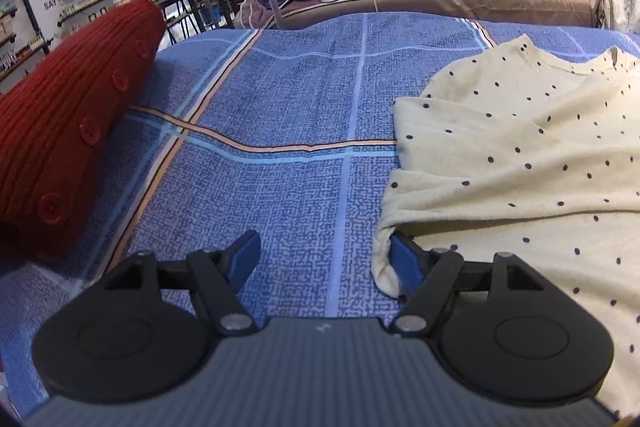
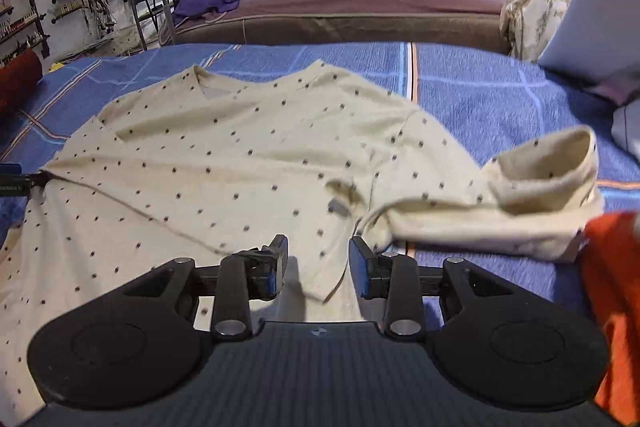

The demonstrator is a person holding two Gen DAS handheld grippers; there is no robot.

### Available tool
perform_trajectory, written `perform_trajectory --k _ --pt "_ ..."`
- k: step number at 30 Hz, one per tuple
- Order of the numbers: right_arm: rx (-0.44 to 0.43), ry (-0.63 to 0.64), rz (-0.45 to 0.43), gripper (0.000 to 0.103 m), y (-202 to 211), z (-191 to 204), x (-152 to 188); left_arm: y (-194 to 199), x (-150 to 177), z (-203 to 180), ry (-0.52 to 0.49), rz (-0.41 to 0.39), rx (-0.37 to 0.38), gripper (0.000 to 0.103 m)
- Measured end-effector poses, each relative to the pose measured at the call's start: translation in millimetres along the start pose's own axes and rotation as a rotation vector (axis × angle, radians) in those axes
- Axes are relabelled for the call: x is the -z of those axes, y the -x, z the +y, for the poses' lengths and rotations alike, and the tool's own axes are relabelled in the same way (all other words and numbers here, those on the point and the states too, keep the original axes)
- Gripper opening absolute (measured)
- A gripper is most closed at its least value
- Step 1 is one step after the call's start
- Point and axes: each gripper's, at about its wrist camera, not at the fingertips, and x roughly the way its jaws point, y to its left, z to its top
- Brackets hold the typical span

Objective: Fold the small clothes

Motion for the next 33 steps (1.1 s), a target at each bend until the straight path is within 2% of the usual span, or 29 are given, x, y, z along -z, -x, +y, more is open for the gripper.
perform_trajectory --k 4,9,10,11,13,14,17,18,20,21,22,26,28,30,33 --pt "0.001 -0.109 0.027 0.056 -8.0 -2.9 15.0 27.3 -4.2 14.3 0.054 -0.070 -0.003 0.070" --pt "-0.041 -0.299 0.015 0.057 -8.4 -18.8 19.9 40.8 -40.0 21.6 0.069 -0.172 -0.027 0.070" --pt "-0.055 -0.346 0.012 0.059 -8.3 -23.4 21.3 36.9 -48.6 20.6 0.071 -0.172 -0.011 0.075" --pt "-0.069 -0.388 0.010 0.059 -8.7 -27.7 23.0 26.3 -61.3 17.1 0.056 -0.136 0.042 0.077" --pt "-0.086 -0.433 0.008 0.059 -8.9 -32.6 24.5 3.0 -76.4 5.5 0.037 -0.072 0.126 0.077" --pt "-0.089 -0.438 0.005 0.059 -8.9 -32.8 24.4 -10.0 -82.1 -1.2 0.032 -0.047 0.145 0.077" --pt "-0.088 -0.419 0.009 0.059 -7.6 -31.3 23.7 -47.9 -94.8 -17.7 0.041 0.014 0.129 0.077" --pt "-0.087 -0.410 0.010 0.059 -7.0 -31.2 23.9 -58.8 -97.2 -19.8 0.061 0.043 0.144 0.074" --pt "-0.085 -0.407 0.012 0.059 -7.2 -31.3 24.0 -74.0 -99.5 -20.0 0.135 0.098 0.213 0.046" --pt "-0.085 -0.403 0.013 0.059 -7.9 -32.4 24.5 -78.9 -99.8 -19.5 0.175 0.134 0.260 0.014" --pt "-0.084 -0.396 0.013 0.059 -8.1 -32.4 24.2 -81.5 -99.6 -19.3 0.211 0.162 0.295 0.004" --pt "-0.084 -0.383 0.011 0.058 -11.5 -32.7 22.3 -75.9 -106.2 -22.5 0.172 0.104 0.272 0.002" --pt "-0.084 -0.377 0.009 0.058 -12.0 -33.1 22.1 -77.6 -113.3 -13.1 0.216 0.076 0.257 0.002" --pt "-0.083 -0.372 0.009 0.058 -12.3 -33.4 21.9 -85.9 -122.3 -7.6 0.232 0.061 0.208 0.002" --pt "-0.083 -0.386 0.009 0.058 -11.9 -34.6 22.0 -107.4 -130.7 -3.9 0.189 0.066 0.120 0.000"
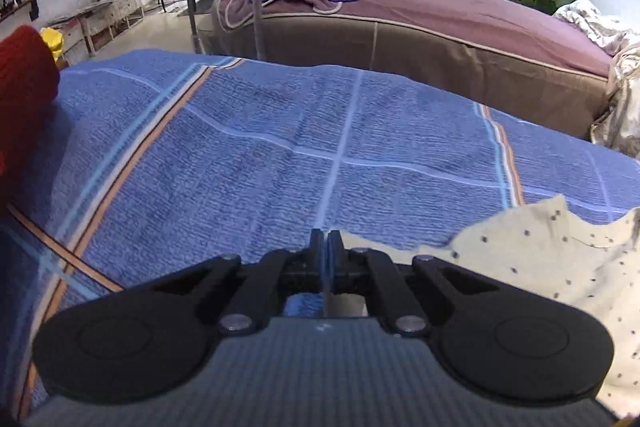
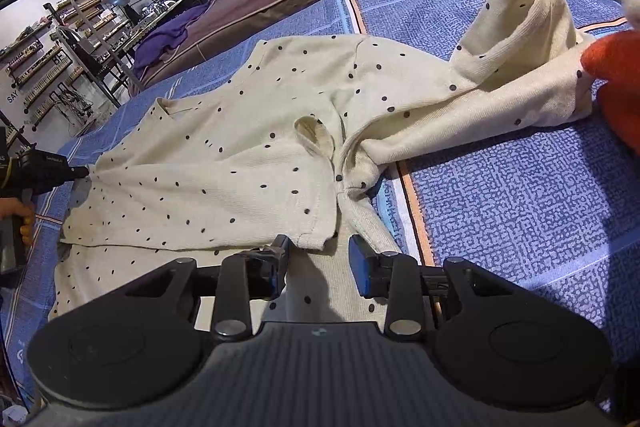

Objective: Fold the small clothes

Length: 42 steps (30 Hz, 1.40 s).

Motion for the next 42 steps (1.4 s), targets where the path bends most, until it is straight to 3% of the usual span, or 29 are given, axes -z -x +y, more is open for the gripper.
perform_trajectory --k 4,6,8,9,10,12,16,20,22,26,29,31,36,42 --pt "0.005 -0.003 -0.001 0.058 0.3 0.1 -0.1 -15.6 -0.2 6.3 -0.022 0.036 -0.027 0.002" --pt "0.007 -0.001 -0.003 0.058 -0.1 0.8 -0.3 -9.9 1.6 6.9 -0.043 0.028 -0.010 0.010" --pt "0.009 0.001 -0.009 0.057 -1.3 1.1 -1.3 3.2 3.8 6.3 -0.068 0.003 -0.045 0.034" --pt "0.010 0.000 -0.010 0.057 -3.5 2.3 -2.8 13.4 5.5 6.7 -0.074 -0.019 -0.067 0.051" --pt "0.011 0.002 -0.011 0.057 -4.2 2.9 -3.6 24.9 7.9 5.9 -0.077 -0.045 -0.067 0.057" --pt "0.015 0.016 -0.011 0.057 -5.2 4.8 -4.1 48.0 15.2 1.4 -0.105 -0.074 -0.014 0.057" --pt "0.007 -0.026 -0.027 0.058 0.1 1.9 -2.6 80.4 47.9 -21.7 -0.225 -0.058 0.057 0.057" --pt "0.017 -0.044 -0.062 0.058 9.3 1.7 -1.4 72.5 86.5 -46.8 -0.375 0.003 0.000 0.057" --pt "0.034 -0.043 -0.100 0.057 14.4 4.6 -2.0 64.3 98.9 -51.2 -0.397 0.017 -0.028 0.058" --pt "0.062 0.201 -0.150 0.057 12.9 35.8 -4.5 66.2 103.1 -59.8 -0.447 -0.010 -0.072 0.059" --pt "0.105 0.334 -0.068 0.057 -7.5 52.8 -1.1 66.4 100.6 -63.0 -0.503 -0.002 -0.091 0.064" --pt "0.141 0.375 -0.014 0.057 -17.5 54.1 5.6 67.4 99.9 -59.3 -0.510 0.001 -0.094 0.073" --pt "0.165 0.447 -0.029 0.057 -6.1 46.6 26.9 70.6 106.6 -45.2 -0.475 -0.008 -0.099 0.088" --pt "0.160 0.437 -0.013 0.058 12.0 42.9 21.2 96.3 115.6 -55.1 -0.500 -0.010 -0.109 0.089"
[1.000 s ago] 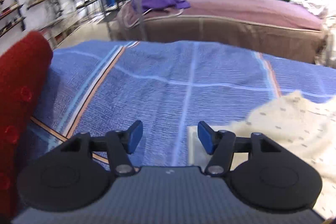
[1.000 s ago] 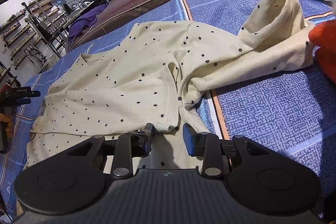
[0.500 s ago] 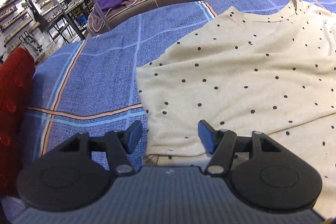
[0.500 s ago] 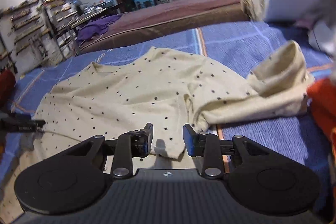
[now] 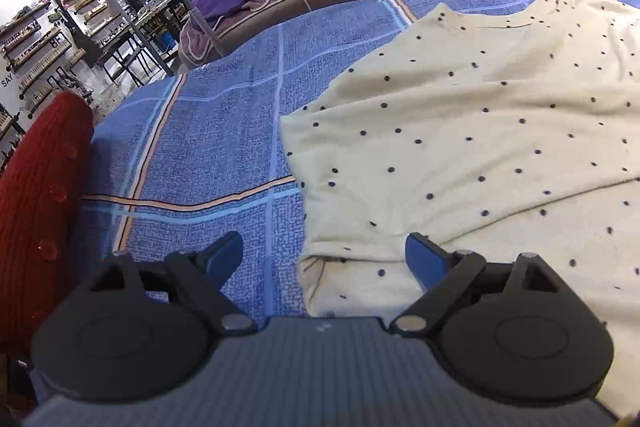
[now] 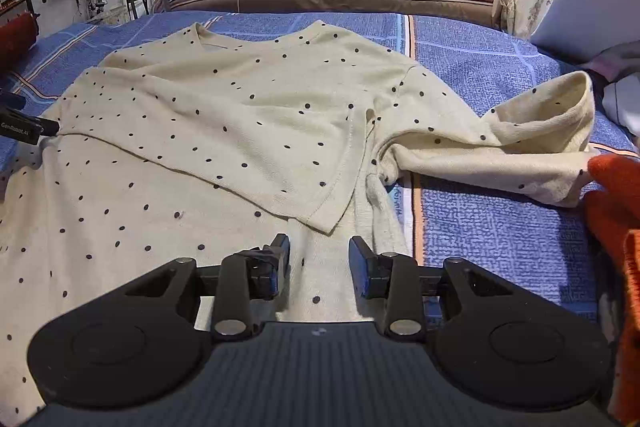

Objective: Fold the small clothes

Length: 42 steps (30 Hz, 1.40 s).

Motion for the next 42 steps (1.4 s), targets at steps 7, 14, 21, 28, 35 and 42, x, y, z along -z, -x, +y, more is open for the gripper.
perform_trajectory --k 7,14,21,28,35,42 --pt "0.234 0.053 -0.176 0.103 29.3 -40.1 -84.5 52.2 14.3 -57.4 -0.058 -0.057 0.223 0.097" --pt "0.257 0.208 0.221 0.103 -42.5 -85.4 -150.8 60.0 38.5 -105.8 -0.105 -0.020 0.311 0.097" --pt "0.327 0.278 0.448 0.001 -72.9 -115.7 -138.8 55.9 46.0 -97.1 -0.033 0.012 0.335 0.103" --pt "0.281 -0.043 0.022 0.005 9.2 -139.0 -162.8 55.2 45.9 -98.3 -0.021 0.019 0.332 0.103" --pt "0.315 -0.444 -0.266 0.006 82.5 -199.3 -172.6 54.9 47.3 -98.8 0.000 0.026 0.331 0.103" --pt "0.104 -0.688 -0.279 0.007 66.2 -197.1 -161.8 56.9 45.7 -99.6 -0.002 0.039 0.328 0.103"
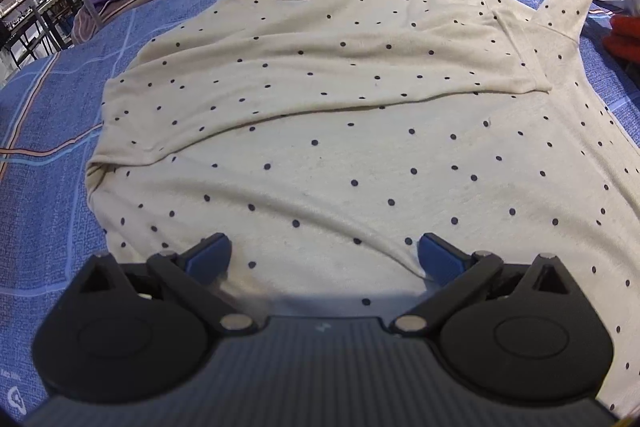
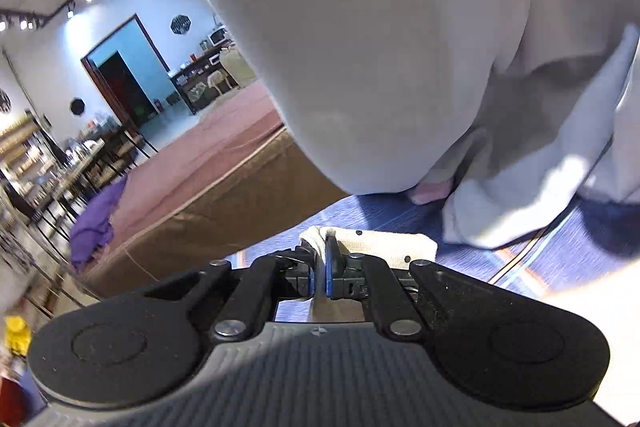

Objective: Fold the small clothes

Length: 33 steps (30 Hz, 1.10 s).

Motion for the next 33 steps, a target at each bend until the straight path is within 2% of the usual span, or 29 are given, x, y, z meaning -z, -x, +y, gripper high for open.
perform_trajectory --k 2,4,6,8,9,10,11,12,14,16,19,20,21,22,23,25,26,27,28,30,33 --pt "-0.095 0.016 0.022 0.008 -7.5 24.6 14.8 3.5 1.3 0.8 0.007 -0.004 -0.002 0.103" --pt "-0.229 0.117 0.036 0.008 -11.7 66.6 38.6 8.5 1.8 2.5 0.014 -0.011 -0.008 0.103" --pt "-0.413 0.242 0.088 0.008 -14.8 115.5 74.7 18.7 3.5 6.5 0.030 -0.036 -0.033 0.103" --pt "-0.613 0.342 0.184 0.009 -15.7 152.7 117.8 29.8 6.7 14.1 0.048 -0.059 -0.071 0.103" --pt "-0.669 0.397 0.217 0.009 -13.9 166.1 140.7 34.4 9.0 18.5 0.057 -0.064 -0.090 0.103" --pt "-0.673 0.447 0.240 0.026 -14.1 175.7 162.4 37.9 11.7 23.4 0.066 -0.062 -0.105 0.103" --pt "-0.642 0.525 0.281 0.036 -17.6 185.5 188.1 40.3 14.9 28.9 0.076 -0.053 -0.116 0.103" --pt "-0.580 0.629 0.317 0.053 -20.6 193.8 216.8 41.6 18.1 33.8 0.087 -0.041 -0.125 0.103" --pt "-0.540 0.734 0.378 0.053 -25.0 193.6 256.6 43.1 25.5 42.5 0.108 -0.029 -0.140 0.103" --pt "-0.476 0.785 0.433 0.052 -25.6 182.3 278.3 42.5 30.4 49.4 0.122 -0.015 -0.146 0.103" --pt "-0.432 0.733 0.423 0.054 -13.9 154.2 273.2 41.0 30.9 60.2 0.153 -0.032 -0.139 0.103" --pt "-0.419 0.698 0.413 0.059 -9.5 145.1 271.1 41.0 27.6 64.9 0.172 -0.051 -0.127 0.103" --pt "-0.407 0.662 0.400 0.068 -4.4 134.4 265.6 41.2 21.8 70.3 0.193 -0.078 -0.110 0.102" --pt "-0.394 0.631 0.390 0.072 -0.4 124.5 259.8 41.0 14.8 77.0 0.213 -0.108 -0.084 0.097" --pt "-0.379 0.605 0.382 0.072 3.3 115.2 254.7 39.6 6.2 85.4 0.243 -0.138 -0.052 0.094" --pt "-0.346 0.565 0.361 0.072 12.5 98.4 255.2 30.8 -12.6 106.9 0.333 -0.176 0.020 0.073" --pt "-0.342 0.548 0.356 0.072 17.2 88.6 255.5 23.0 -22.8 119.7 0.400 -0.178 0.058 0.066" --pt "-0.340 0.531 0.355 0.072 17.4 83.5 256.0 14.9 -31.7 130.9 0.461 -0.166 0.085 0.055" --pt "-0.336 0.514 0.356 0.072 19.9 79.2 256.3 5.1 -40.7 140.8 0.514 -0.149 0.108 0.054" --pt "-0.331 0.487 0.361 0.072 24.1 71.5 259.8 -12.7 -57.2 149.3 0.548 -0.125 0.147 0.055" --pt "-0.322 0.449 0.367 0.072 30.0 62.1 265.4 -36.8 -77.7 140.0 0.507 -0.079 0.128 0.064"
